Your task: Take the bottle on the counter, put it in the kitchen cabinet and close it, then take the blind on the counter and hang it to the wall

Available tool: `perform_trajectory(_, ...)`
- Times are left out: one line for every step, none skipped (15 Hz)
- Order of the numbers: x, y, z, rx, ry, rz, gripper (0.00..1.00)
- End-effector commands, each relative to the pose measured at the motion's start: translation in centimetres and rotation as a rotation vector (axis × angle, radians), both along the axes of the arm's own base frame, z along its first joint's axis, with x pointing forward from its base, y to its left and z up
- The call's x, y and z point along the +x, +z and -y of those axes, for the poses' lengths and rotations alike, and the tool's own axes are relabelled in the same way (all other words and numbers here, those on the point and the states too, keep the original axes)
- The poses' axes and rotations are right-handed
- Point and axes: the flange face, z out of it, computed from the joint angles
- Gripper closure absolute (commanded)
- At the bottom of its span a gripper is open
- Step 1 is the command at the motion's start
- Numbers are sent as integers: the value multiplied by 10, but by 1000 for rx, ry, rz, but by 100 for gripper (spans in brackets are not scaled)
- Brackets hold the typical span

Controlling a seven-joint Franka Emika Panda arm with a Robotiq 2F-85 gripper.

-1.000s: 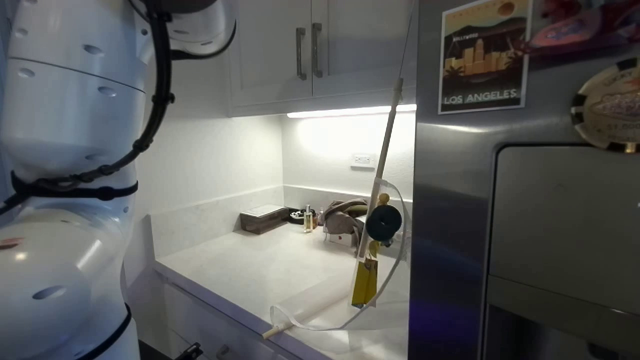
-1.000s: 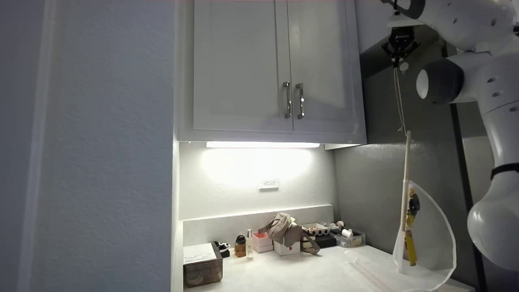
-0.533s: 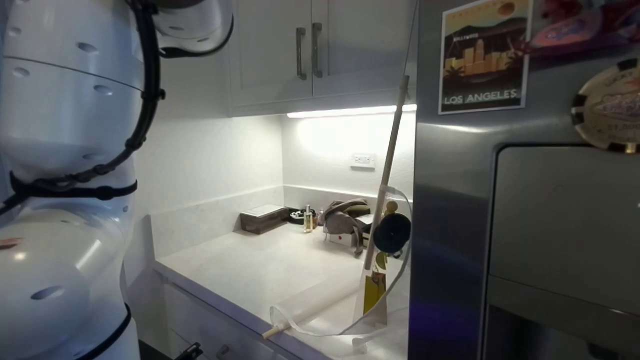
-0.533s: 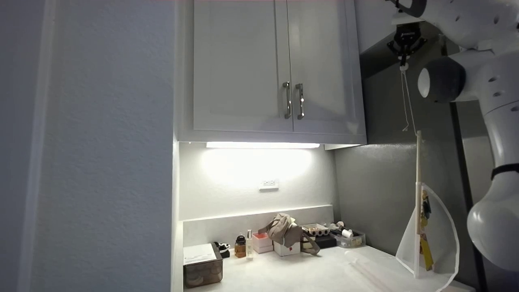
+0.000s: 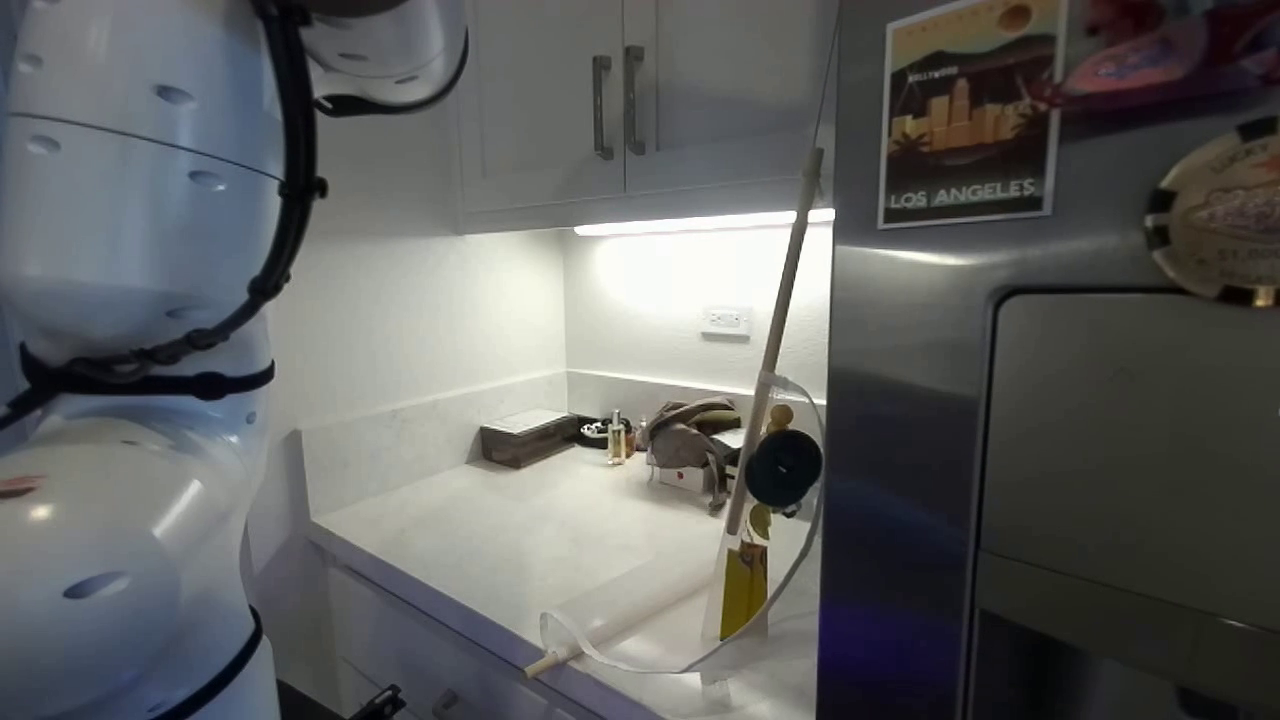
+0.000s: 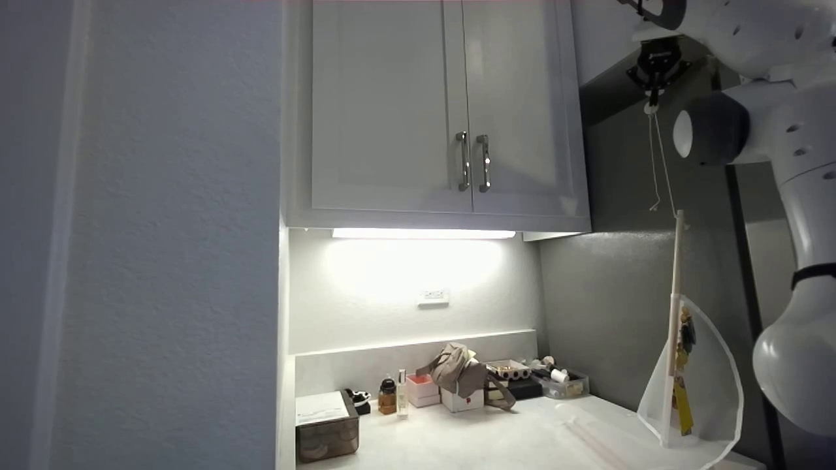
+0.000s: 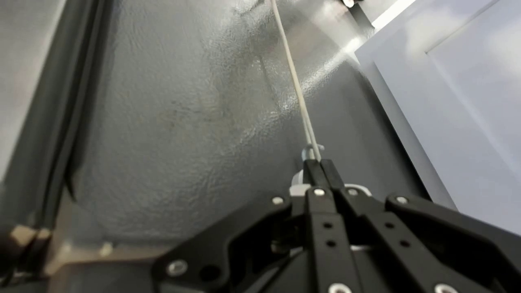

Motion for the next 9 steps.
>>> perform_trajectory(-5, -3, 22, -41, -42, -28, 100)
perform_trajectory(-5, -4, 25, -36, -42, -27, 100)
perform_trajectory(-4, -5, 26, -33, -43, -29, 100)
perform_trajectory(-4, -5, 26, -34, -46, -29, 100)
perform_trajectory(-4, -5, 25, -36, -54, -27, 100)
perform_trajectory(-4, -5, 25, -34, -59, -29, 74)
perform_trajectory(-4, -5, 25, -32, -61, -31, 73)
perform_trajectory(-5, -6, 28, -30, -65, -32, 66)
perform_trajectory(-3, -7, 28, -30, -63, -30, 61)
